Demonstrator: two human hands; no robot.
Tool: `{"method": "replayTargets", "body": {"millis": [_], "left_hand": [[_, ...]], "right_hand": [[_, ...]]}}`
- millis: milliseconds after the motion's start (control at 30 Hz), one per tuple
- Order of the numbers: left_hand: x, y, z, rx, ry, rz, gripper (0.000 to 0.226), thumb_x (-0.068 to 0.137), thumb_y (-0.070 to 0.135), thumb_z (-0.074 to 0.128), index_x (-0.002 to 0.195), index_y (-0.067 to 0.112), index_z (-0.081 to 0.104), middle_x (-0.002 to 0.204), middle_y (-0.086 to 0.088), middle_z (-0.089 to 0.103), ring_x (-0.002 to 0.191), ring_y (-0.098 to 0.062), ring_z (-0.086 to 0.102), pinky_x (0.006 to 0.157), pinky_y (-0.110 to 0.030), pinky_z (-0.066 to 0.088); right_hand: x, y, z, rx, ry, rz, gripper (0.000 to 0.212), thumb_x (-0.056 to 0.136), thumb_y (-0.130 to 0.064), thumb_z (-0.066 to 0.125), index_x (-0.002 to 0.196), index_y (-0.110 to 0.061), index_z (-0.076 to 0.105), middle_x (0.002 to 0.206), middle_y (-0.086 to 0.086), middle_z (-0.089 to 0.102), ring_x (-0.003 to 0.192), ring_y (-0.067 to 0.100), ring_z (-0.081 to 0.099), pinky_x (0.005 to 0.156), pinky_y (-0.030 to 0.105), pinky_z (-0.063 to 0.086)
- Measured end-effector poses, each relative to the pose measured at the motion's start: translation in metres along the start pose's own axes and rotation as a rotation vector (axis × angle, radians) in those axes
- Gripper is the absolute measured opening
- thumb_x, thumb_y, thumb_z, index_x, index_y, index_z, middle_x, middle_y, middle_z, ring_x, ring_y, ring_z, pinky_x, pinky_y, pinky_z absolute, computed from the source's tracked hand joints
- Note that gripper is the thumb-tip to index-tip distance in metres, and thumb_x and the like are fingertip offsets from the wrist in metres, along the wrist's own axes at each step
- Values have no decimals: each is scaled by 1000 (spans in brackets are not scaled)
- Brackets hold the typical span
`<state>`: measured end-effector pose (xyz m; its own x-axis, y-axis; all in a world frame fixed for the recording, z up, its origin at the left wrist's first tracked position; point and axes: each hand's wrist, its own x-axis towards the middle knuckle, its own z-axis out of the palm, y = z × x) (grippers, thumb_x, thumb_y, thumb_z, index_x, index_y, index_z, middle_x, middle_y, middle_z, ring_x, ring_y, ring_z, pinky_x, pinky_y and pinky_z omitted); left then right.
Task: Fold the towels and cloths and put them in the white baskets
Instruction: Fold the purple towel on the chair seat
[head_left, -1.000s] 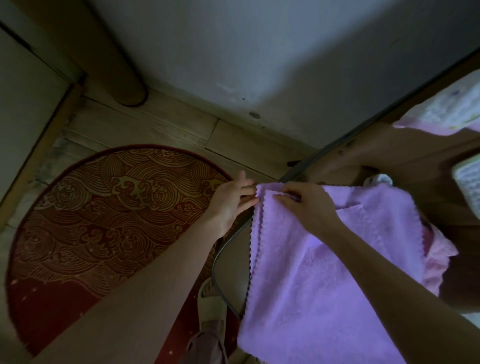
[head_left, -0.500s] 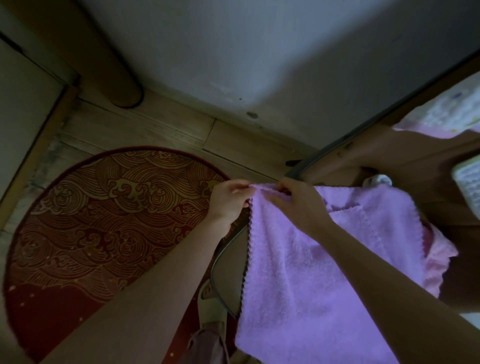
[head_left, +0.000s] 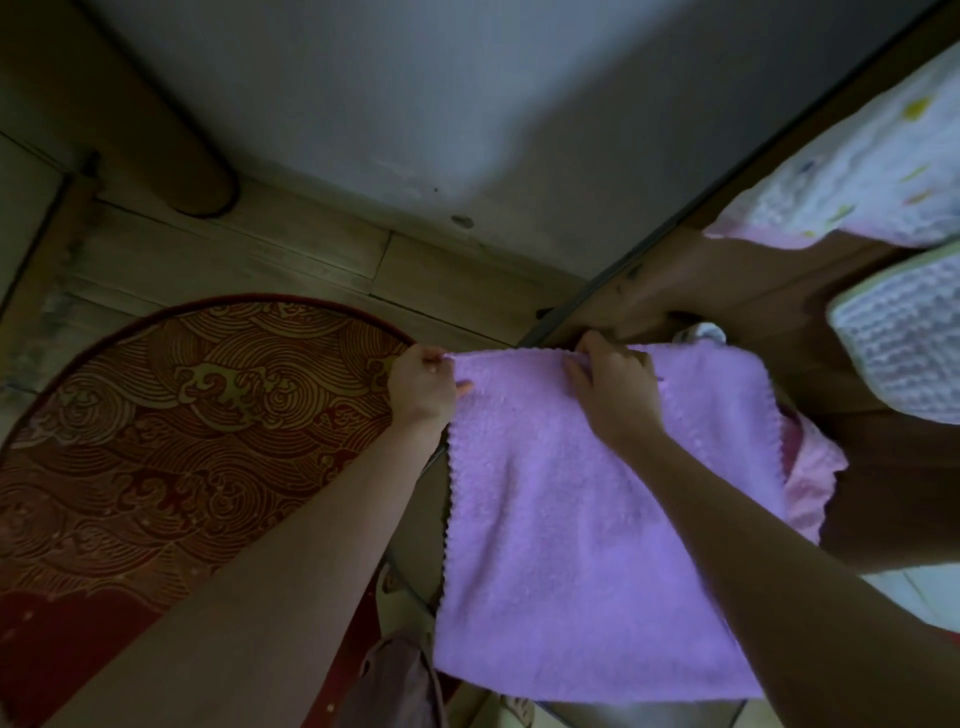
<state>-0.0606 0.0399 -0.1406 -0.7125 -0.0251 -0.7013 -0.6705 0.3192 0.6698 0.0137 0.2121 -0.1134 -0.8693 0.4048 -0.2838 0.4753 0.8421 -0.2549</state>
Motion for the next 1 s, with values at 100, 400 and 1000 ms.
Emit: {"method": "replayTargets", "body": {"millis": [100, 400, 1000], "left_hand": [[2, -4, 2, 95, 65, 30, 19, 93, -1, 54, 110, -5, 60, 106, -19, 61, 102, -33, 62, 81, -35, 55], [-71, -11, 48, 353, -269, 783, 16, 94, 5, 55, 105, 6, 65, 98, -5, 66, 83, -8, 57, 75, -21, 47], [-76, -17, 98, 735, -341, 830, 46, 97, -6, 38, 143, -6, 33, 149, -19, 34, 140, -32, 31, 113, -15, 15]], "right_hand": [[-13, 9, 5, -11, 83, -1, 31, 92, -32, 45, 101, -6, 59, 93, 17, 64, 89, 39, 57, 88, 45, 38], [-104, 69, -36, -45, 269, 27, 52, 76, -45, 53, 113, -9, 55, 107, 13, 61, 98, 35, 54, 81, 38, 32], [-81, 111, -56, 570, 350, 39, 12, 80, 2, 49, 89, -5, 51, 81, -2, 46, 70, 11, 41, 67, 25, 32]]}}
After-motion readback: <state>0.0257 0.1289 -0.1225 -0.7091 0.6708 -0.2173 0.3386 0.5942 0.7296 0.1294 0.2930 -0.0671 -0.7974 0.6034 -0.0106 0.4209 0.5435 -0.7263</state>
